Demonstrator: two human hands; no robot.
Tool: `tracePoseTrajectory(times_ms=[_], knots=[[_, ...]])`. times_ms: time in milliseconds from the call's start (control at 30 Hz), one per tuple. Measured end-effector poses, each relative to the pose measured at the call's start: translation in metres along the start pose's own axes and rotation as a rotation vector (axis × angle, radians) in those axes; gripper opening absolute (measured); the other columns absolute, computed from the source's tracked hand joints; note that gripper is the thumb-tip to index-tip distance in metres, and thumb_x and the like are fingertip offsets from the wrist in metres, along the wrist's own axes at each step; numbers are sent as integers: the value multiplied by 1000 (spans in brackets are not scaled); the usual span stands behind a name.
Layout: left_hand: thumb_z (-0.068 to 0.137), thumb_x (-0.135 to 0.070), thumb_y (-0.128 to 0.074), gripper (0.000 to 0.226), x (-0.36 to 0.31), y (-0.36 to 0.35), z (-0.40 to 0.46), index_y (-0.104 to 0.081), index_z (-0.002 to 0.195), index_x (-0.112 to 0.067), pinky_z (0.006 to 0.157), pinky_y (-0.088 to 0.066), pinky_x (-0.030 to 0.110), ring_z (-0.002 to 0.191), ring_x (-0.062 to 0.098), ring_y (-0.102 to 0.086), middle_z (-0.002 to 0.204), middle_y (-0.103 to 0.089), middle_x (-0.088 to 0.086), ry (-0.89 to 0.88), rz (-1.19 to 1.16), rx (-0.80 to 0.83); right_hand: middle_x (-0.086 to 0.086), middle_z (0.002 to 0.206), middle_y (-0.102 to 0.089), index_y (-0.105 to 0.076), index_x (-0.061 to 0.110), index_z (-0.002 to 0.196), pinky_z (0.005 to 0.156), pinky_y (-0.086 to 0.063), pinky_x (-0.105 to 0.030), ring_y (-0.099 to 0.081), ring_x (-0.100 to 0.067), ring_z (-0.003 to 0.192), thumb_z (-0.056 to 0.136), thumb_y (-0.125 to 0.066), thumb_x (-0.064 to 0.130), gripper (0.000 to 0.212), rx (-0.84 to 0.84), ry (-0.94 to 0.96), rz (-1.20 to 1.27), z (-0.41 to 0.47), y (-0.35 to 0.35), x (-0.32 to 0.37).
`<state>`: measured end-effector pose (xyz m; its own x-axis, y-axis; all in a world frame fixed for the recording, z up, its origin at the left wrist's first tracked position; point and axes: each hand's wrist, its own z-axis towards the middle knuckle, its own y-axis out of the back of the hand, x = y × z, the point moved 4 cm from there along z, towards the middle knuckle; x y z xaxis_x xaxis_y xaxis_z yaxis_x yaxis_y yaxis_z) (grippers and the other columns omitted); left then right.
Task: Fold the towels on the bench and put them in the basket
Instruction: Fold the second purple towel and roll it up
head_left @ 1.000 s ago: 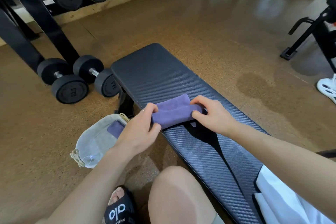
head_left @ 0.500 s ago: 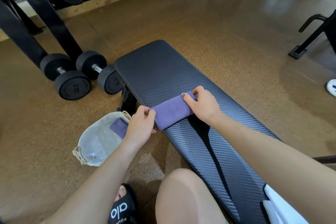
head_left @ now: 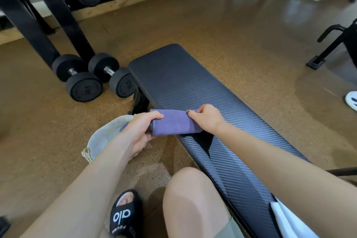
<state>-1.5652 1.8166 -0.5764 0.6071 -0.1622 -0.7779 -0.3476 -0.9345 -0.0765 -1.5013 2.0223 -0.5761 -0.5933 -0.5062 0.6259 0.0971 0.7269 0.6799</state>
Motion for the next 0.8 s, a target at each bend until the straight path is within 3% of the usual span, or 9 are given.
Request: tracePoseTrajectory(times_ms=[100, 200, 300, 400, 500, 600, 667, 800], knots=[[93, -10, -56, 13, -4, 26, -20, -63, 103, -9, 64, -54, 26, 77, 15, -70, 98, -75, 9, -35, 9, 19, -12, 68, -64, -56, 9, 72, 59, -49, -29, -61, -25, 60, 95, -59, 42, 40, 202, -14, 61, -15, -18, 12], [86, -11, -56, 25, -7, 62, -33, -65, 109, -8, 83, -51, 40, 91, 25, -68, 106, -73, 16, -59, 24, -31, -15, 74, -68, -64, 6, 87, 59, -53, -26, -66, -21, 65, 95, -62, 35, 30, 366, 32, 160, -28, -45, 31], [69, -18, -60, 33, -21, 101, -41, -64, 102, -13, 80, -52, 37, 89, 23, -64, 96, -68, 10, -81, 91, -96, -7, 93, -67, -62, 13, 97, 72, -56, -29, -66, -19, 82, 89, -69, 24, 15, 462, 118, 217, -32, -77, 59], [57, -18, -60, 39, -36, 130, -44, -57, 97, -16, 64, -40, 31, 83, 23, -49, 89, -53, 6, -93, 241, -68, -2, 120, -63, -55, 28, 124, 103, -48, -35, -62, -15, 111, 67, -76, 20, 62, 567, 230, 298, -28, -103, 93], [58, -16, -60, 38, -46, 154, -34, -60, 96, -15, 62, -39, 30, 83, 22, -48, 90, -53, 7, -62, 317, -52, 1, 127, -63, -47, 26, 142, 99, -42, -24, -57, -7, 117, 74, -76, 18, 74, 813, 201, 375, -24, -138, 118], [56, -19, -65, 35, -47, 174, -8, -66, 90, -15, 64, -40, 31, 81, 21, -52, 87, -58, 8, -28, 448, -33, -1, 124, -70, -64, 23, 128, 106, -46, -36, -63, -15, 120, 67, -83, 30, 64, 905, 215, 223, -12, -178, 128], [53, -23, -69, 38, -42, 190, 17, -71, 91, -19, 67, -43, 32, 81, 20, -56, 90, -64, 5, -10, 541, -61, -7, 120, -72, -69, 14, 120, 108, -48, -42, -66, -21, 117, 78, -81, 26, 46, 906, 210, 174, 2, -202, 127], [53, -28, -77, 49, -23, 224, 77, -67, 101, -23, 80, -55, 37, 92, 22, -64, 101, -69, 4, -25, 621, -182, -15, 114, -72, -66, 3, 115, 93, -54, -42, -69, -29, 108, 89, -75, 25, 35, 850, 103, 201, 37, -244, 113]])
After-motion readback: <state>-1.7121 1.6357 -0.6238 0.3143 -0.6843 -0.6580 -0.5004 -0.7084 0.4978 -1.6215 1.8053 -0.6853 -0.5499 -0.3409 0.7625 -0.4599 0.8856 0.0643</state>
